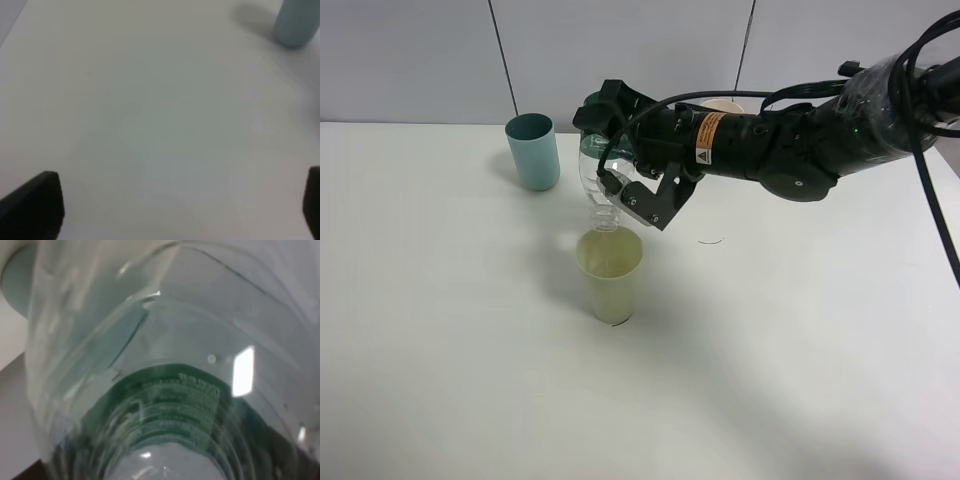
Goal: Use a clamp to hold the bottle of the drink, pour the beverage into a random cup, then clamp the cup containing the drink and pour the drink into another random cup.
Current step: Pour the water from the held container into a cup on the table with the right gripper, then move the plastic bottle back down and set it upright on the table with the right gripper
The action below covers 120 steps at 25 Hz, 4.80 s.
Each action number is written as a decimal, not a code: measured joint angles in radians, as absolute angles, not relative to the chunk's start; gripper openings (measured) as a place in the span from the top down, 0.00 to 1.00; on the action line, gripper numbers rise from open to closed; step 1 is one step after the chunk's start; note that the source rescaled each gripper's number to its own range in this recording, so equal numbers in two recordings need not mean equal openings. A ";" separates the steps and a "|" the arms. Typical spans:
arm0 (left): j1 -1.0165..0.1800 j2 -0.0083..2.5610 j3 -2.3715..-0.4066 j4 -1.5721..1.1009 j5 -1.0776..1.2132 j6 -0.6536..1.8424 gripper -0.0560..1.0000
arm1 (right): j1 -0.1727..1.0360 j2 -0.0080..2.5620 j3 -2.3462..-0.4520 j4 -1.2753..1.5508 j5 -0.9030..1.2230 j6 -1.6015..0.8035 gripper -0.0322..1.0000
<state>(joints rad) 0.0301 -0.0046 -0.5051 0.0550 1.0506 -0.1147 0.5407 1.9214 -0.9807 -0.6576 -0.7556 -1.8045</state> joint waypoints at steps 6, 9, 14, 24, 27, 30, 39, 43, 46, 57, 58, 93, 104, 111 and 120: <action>0.030 -0.005 -0.505 0.055 1.051 -0.115 0.10 | 0.541 1.921 -0.981 -0.658 -0.761 -1.897 0.97; 0.030 -0.005 -0.505 0.055 1.051 -0.115 0.10 | 0.541 1.921 -0.981 -0.658 -0.763 -1.921 0.97; 0.030 -0.005 -0.505 0.055 1.051 -0.115 0.10 | 0.548 1.921 -0.981 -0.659 -0.765 -1.946 0.97; 0.030 -0.005 -0.505 0.055 1.051 -0.115 0.10 | 0.557 1.921 -0.981 -0.645 -0.779 -1.937 0.97; 0.030 -0.005 -0.505 0.055 1.051 -0.115 0.10 | 0.557 1.921 -0.981 -0.625 -0.779 -1.934 0.97; 0.030 -0.005 -0.505 0.055 1.051 -0.115 0.10 | 0.559 1.921 -0.981 -0.586 -0.779 -1.895 0.97; 0.030 -0.005 -0.505 0.055 1.051 -0.115 0.10 | 0.559 1.921 -0.981 -0.521 -0.779 -1.343 0.97; 0.030 -0.005 -0.505 0.055 1.051 -0.115 0.10 | 0.556 1.921 -0.981 -0.461 -0.775 -1.001 0.97; 0.030 -0.005 -0.505 0.055 1.051 -0.115 0.10 | 0.543 1.921 -0.981 -0.435 -0.757 -0.780 0.97; 0.030 -0.005 -0.505 0.055 1.051 -0.115 0.10 | 0.525 1.886 -0.972 -0.403 -0.727 -0.362 0.97; 0.030 -0.005 -0.505 0.055 1.051 -0.115 0.10 | 0.522 1.879 -0.962 -0.398 -0.727 -0.333 0.97; 0.030 -0.005 -0.505 0.055 1.051 -0.114 0.10 | 0.352 1.784 -0.614 -0.327 -0.909 0.061 0.97; 0.030 -0.005 -0.505 0.055 1.051 -0.114 0.10 | 0.260 1.807 -0.614 -0.354 -0.914 0.051 0.97; 0.030 -0.005 -0.505 0.055 1.051 -0.114 0.10 | 0.247 1.905 -0.615 -0.369 -0.984 0.051 0.97; 0.030 -0.005 -0.505 0.055 1.051 -0.113 0.10 | 0.237 2.021 -0.617 -0.369 -1.110 0.048 0.97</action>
